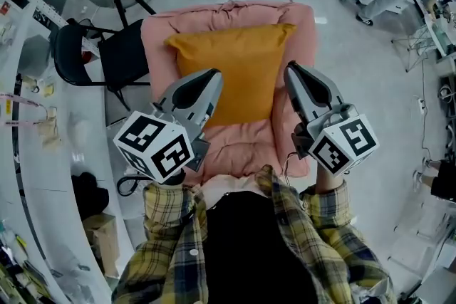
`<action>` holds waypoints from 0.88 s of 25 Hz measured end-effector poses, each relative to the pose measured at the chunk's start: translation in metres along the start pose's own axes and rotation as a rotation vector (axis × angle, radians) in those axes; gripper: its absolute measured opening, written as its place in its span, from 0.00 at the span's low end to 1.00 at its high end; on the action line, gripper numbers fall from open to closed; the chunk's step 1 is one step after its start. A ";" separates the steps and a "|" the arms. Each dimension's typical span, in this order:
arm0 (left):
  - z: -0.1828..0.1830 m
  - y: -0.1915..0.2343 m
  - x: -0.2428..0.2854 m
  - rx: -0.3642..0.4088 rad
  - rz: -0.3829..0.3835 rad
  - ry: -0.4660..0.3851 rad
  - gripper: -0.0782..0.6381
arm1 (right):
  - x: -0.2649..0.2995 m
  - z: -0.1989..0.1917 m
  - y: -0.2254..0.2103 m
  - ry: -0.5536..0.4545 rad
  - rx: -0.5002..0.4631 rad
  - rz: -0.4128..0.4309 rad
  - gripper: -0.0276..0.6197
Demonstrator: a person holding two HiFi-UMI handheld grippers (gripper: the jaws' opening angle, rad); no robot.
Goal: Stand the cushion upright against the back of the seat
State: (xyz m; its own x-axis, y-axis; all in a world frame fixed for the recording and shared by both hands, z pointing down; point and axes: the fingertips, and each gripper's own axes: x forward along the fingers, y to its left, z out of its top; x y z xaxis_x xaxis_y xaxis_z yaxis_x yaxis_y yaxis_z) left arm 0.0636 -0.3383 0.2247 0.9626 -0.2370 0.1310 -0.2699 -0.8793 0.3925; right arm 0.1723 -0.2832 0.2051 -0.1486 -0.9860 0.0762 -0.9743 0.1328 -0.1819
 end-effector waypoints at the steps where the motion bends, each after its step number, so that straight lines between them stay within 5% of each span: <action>1: -0.004 -0.012 -0.003 -0.003 -0.007 -0.003 0.12 | -0.010 0.000 0.005 -0.005 -0.003 0.009 0.09; 15: -0.074 -0.200 -0.066 0.069 -0.036 0.024 0.12 | -0.191 0.003 0.085 -0.049 -0.049 0.073 0.07; 22: -0.104 -0.253 -0.109 0.093 0.016 0.034 0.12 | -0.247 -0.012 0.126 -0.023 -0.065 0.119 0.07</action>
State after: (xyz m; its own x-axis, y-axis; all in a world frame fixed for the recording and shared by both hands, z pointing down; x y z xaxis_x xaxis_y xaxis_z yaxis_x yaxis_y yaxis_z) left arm 0.0249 -0.0474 0.2058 0.9566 -0.2383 0.1677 -0.2801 -0.9105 0.3040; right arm 0.0846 -0.0219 0.1750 -0.2606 -0.9648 0.0350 -0.9591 0.2545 -0.1243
